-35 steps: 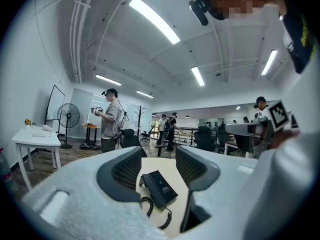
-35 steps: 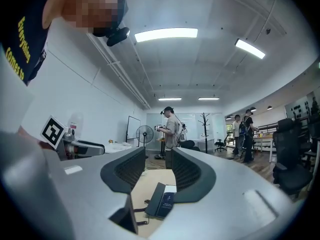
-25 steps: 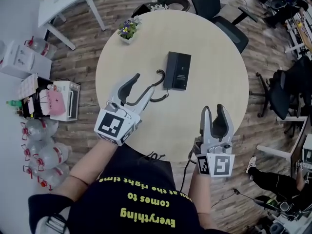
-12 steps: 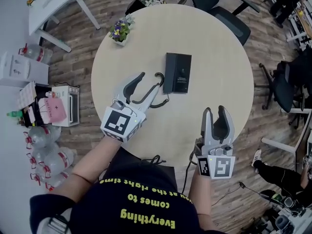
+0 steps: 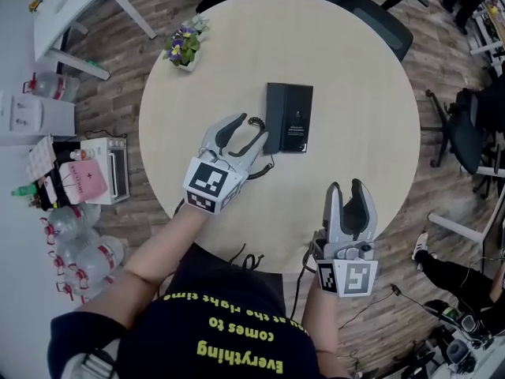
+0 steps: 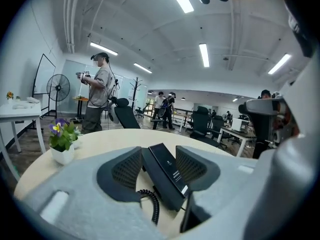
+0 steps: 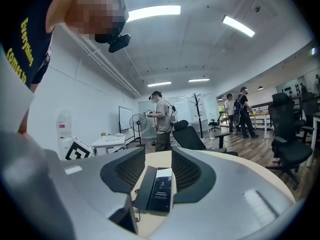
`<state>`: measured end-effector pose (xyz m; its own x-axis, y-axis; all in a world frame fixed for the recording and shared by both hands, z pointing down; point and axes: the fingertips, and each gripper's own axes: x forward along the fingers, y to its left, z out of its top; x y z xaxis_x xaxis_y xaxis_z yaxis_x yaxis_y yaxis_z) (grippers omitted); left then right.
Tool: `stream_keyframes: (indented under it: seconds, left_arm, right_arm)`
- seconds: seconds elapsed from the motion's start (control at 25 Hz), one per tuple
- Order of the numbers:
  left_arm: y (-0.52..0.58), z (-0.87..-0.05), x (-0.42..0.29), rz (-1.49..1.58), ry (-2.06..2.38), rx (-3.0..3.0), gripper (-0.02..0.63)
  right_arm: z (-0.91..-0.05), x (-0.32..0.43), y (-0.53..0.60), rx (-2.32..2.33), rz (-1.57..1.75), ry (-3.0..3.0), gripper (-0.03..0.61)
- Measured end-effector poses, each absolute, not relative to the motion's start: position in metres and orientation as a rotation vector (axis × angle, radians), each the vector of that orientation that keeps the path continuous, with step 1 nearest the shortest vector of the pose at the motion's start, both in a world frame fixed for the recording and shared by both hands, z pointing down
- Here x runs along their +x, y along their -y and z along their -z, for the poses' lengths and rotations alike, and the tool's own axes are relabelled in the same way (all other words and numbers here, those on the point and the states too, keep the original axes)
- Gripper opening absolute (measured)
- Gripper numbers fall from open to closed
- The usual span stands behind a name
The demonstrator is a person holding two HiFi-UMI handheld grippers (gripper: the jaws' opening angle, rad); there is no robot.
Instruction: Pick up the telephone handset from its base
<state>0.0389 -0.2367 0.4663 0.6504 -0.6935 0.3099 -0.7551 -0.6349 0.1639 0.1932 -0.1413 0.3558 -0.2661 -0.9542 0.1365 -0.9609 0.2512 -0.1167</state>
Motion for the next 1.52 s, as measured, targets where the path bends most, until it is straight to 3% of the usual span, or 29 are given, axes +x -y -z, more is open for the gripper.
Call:
stream_keyframes:
  seconds: [0.68, 1.52]
  left_arm:
    - [0.263, -0.563, 0.075, -0.487, 1.045, 2.496, 0.215]
    - [0.263, -0.589, 0.088, -0.501, 0.999, 2.412, 0.198]
  right_arm:
    - [-0.384, 0.197, 0.142, 1.875, -0.384, 2.415, 0.184]
    - [-0.396, 0.199, 0.138, 1.854, -0.438, 2.417, 0.186]
